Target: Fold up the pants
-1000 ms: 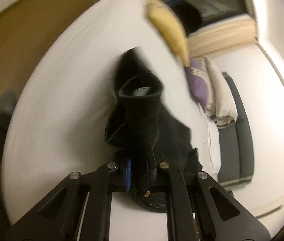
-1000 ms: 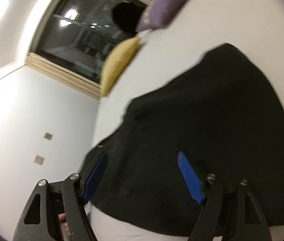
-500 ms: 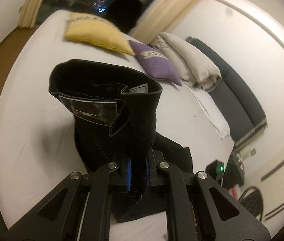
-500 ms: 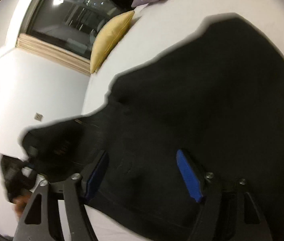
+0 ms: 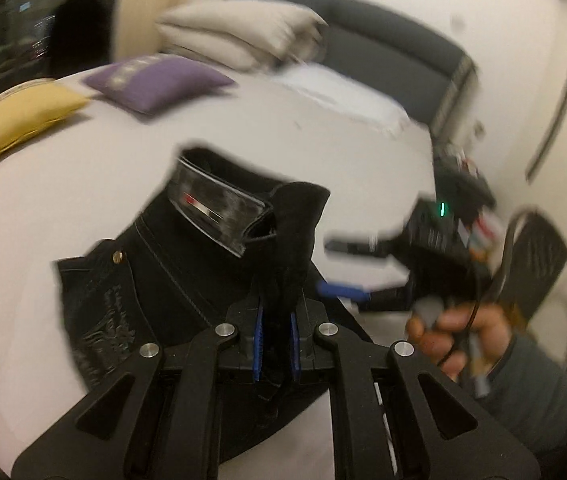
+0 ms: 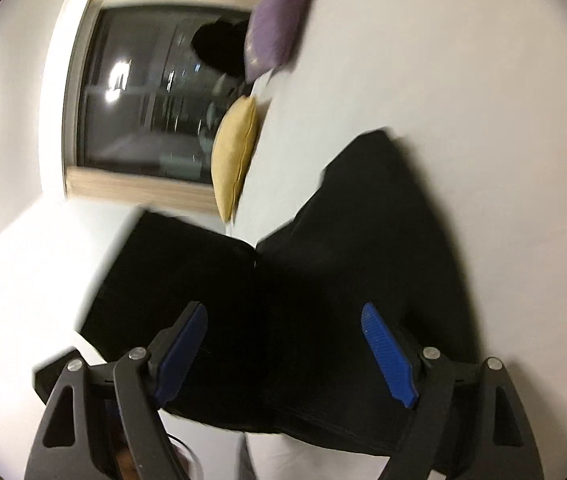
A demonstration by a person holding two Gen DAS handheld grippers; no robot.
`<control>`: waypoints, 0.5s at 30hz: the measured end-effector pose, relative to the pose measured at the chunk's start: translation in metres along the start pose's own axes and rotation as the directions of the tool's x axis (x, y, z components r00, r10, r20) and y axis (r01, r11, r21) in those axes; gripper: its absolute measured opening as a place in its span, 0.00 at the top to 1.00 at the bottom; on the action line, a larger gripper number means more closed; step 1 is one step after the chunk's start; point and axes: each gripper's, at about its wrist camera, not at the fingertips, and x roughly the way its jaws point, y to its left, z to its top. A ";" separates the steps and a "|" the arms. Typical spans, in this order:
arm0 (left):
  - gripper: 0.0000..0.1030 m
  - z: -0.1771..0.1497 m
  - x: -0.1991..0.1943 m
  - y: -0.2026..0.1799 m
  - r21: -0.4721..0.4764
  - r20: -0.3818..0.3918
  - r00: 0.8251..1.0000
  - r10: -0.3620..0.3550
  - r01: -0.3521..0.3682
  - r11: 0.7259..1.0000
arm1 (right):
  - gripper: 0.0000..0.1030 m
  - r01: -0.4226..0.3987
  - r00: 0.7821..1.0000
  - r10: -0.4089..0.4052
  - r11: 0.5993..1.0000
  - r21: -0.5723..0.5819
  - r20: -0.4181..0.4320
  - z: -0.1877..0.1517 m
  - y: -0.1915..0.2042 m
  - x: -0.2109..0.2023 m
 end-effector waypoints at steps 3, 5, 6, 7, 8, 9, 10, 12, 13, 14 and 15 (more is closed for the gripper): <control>0.92 -0.004 0.051 -0.024 0.094 -0.067 0.998 0.013 -0.007 0.996 | 0.19 -0.054 0.997 0.051 0.997 0.049 0.061 0.012 -0.014 -0.021; 0.92 -0.012 0.074 -0.039 0.132 -0.098 0.995 0.032 -0.018 0.991 | 0.19 -0.058 0.995 0.052 0.996 0.064 0.088 0.020 -0.019 -0.032; 0.92 -0.011 0.082 -0.042 0.145 -0.103 0.994 0.040 -0.025 0.989 | 0.19 -0.044 0.995 0.038 0.997 0.063 0.093 0.025 -0.020 -0.035; 0.92 -0.011 0.088 -0.044 0.158 -0.103 0.994 0.048 -0.031 0.987 | 0.19 -0.032 0.996 0.027 0.998 0.057 0.090 0.029 -0.019 -0.037; 0.92 -0.011 0.093 -0.051 0.184 -0.098 0.993 0.061 -0.042 0.982 | 0.19 -0.027 0.996 0.023 0.998 0.049 0.087 0.033 -0.018 -0.039; 0.92 -0.012 0.095 -0.051 0.192 -0.097 0.993 0.061 -0.042 0.981 | 0.19 -0.022 0.996 0.019 0.999 0.041 0.085 0.036 -0.016 -0.039; 0.92 -0.018 0.098 -0.053 0.198 -0.096 0.994 0.055 -0.035 0.980 | 0.19 -0.019 0.996 0.016 0.999 0.034 0.083 0.038 -0.015 -0.038; 0.92 -0.032 0.095 -0.063 0.247 -0.086 0.995 0.056 -0.033 0.969 | 0.19 -0.023 0.996 0.022 1.000 0.018 0.086 0.042 -0.009 -0.045; 0.92 -0.045 0.094 -0.069 0.270 -0.084 0.995 0.058 -0.033 0.962 | 0.19 -0.023 0.996 0.022 1.000 0.013 0.089 0.044 -0.007 -0.045; 0.92 -0.052 0.099 -0.076 0.299 -0.090 0.994 0.061 -0.031 0.954 | 0.19 -0.020 0.996 0.019 1.000 0.008 0.092 0.046 -0.005 -0.044; 0.91 -0.061 0.108 -0.077 0.314 -0.104 0.992 0.067 -0.031 0.949 | 0.19 -0.011 0.996 0.010 1.000 0.004 0.091 0.048 -0.002 -0.043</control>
